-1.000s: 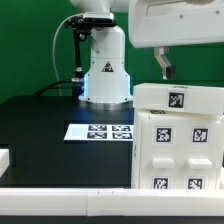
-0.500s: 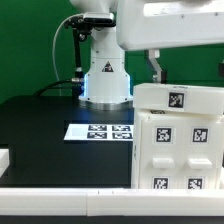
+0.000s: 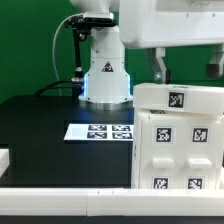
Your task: Assemble cabinet
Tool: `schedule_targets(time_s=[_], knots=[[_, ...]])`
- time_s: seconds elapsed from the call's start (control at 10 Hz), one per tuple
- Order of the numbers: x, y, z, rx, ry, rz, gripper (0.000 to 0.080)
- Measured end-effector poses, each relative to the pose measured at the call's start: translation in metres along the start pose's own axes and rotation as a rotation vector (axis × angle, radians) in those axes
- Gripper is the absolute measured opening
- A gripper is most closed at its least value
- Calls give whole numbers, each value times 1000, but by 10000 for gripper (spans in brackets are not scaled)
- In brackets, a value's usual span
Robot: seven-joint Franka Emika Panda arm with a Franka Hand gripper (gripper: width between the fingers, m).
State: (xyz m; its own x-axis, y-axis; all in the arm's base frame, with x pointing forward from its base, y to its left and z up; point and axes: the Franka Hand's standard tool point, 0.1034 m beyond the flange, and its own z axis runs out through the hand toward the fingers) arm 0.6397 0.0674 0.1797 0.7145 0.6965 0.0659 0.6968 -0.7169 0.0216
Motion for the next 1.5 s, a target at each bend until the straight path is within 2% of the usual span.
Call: schedule_targets(time_s=[0.2, 0.3, 0.5, 0.7, 0.9, 1.2, 1.5], knots=[[0, -4, 5, -19, -29, -210, 797], [-3, -3, 9, -19, -42, -272, 797], [-9, 0, 21, -13, -56, -241, 797], [-9, 2, 22, -20, -52, -201, 797], [-9, 1, 22, -22, -50, -39, 551], [-8, 1, 22, -30, -45, 250, 552], [-5, -5, 24, -38, -37, 801, 552]])
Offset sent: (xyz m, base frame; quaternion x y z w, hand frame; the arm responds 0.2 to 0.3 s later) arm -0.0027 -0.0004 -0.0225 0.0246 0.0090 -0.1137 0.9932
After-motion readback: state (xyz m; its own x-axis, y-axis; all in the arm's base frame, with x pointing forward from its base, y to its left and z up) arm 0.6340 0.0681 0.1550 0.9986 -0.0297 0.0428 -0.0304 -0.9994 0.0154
